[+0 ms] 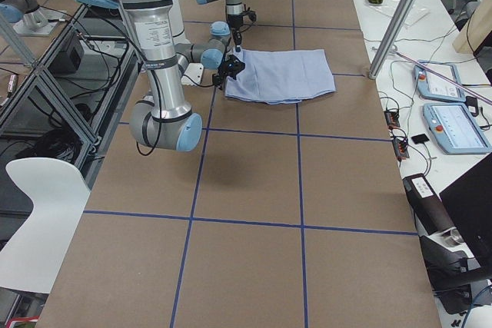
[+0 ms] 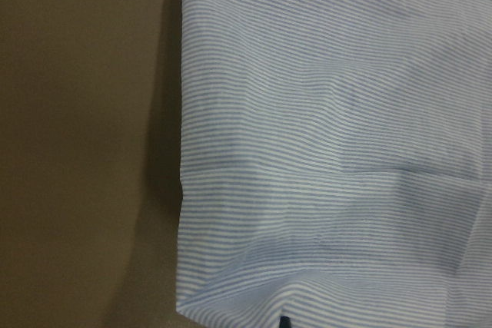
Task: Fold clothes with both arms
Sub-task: 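Close both grippers on the two near corners of the shirt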
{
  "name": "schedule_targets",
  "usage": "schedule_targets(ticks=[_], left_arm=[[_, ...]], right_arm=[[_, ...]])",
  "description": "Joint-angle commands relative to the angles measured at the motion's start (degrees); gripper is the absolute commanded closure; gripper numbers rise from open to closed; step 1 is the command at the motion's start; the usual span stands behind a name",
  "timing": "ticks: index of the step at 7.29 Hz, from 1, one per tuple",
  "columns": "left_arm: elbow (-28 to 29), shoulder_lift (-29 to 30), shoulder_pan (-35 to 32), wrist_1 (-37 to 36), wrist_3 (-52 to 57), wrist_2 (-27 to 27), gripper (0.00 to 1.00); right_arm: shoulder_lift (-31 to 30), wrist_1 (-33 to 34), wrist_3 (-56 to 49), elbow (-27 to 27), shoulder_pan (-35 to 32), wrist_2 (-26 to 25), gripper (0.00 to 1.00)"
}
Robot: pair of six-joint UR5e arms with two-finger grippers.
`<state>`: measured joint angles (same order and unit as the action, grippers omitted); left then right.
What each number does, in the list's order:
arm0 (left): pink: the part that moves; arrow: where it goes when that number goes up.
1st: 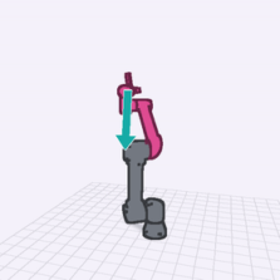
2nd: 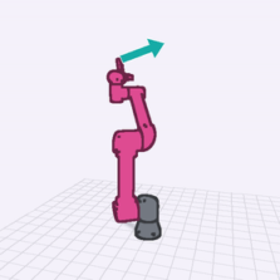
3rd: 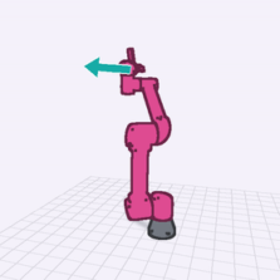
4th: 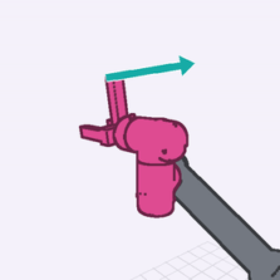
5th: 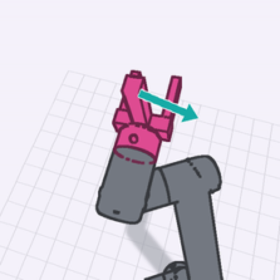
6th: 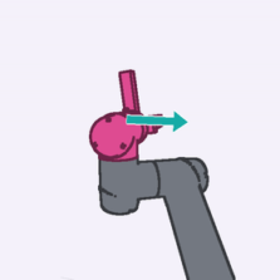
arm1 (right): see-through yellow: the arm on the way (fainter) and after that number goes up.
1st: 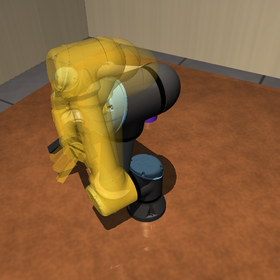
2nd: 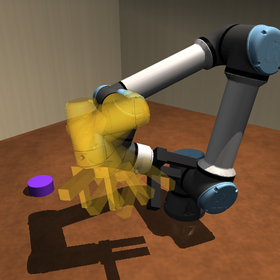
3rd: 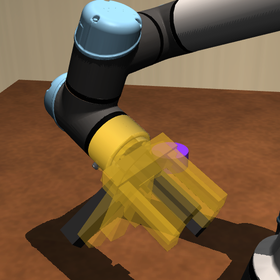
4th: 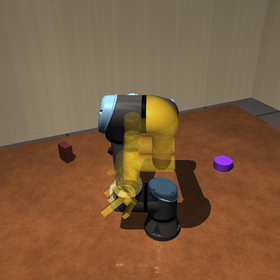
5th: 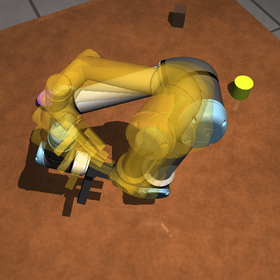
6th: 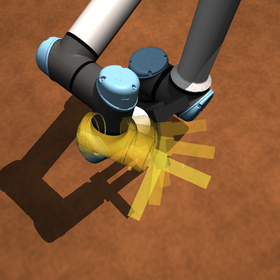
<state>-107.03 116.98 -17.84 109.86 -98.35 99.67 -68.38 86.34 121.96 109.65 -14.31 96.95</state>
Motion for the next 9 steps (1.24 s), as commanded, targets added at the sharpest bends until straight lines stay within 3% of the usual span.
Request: schedule_targets(ticks=[1, 7, 8, 9], left_arm=[[-0.20, 0.00, 0.00, -0.09, 0.00, 0.00, 1.00], [-0.20, 0.00, 0.00, 0.00, 0.00, 0.00, 1.00], [-0.20, 0.00, 0.00, -0.09, 0.00, 0.00, 1.00], [-0.20, 0.00, 0.00, -0.09, 0.00, 0.00, 1.00]], right_arm=[[0.44, -0.03, 0.29, -1.27, 0.07, -0.09, 0.00], [0.79, -0.03, 0.21, -2.51, 0.16, 0.08, 0.00], [0.79, 0.06, 0.21, -2.51, 0.07, 0.08, 0.03], [0.79, 0.06, 0.21, -2.51, -0.01, 0.17, 0.23]])
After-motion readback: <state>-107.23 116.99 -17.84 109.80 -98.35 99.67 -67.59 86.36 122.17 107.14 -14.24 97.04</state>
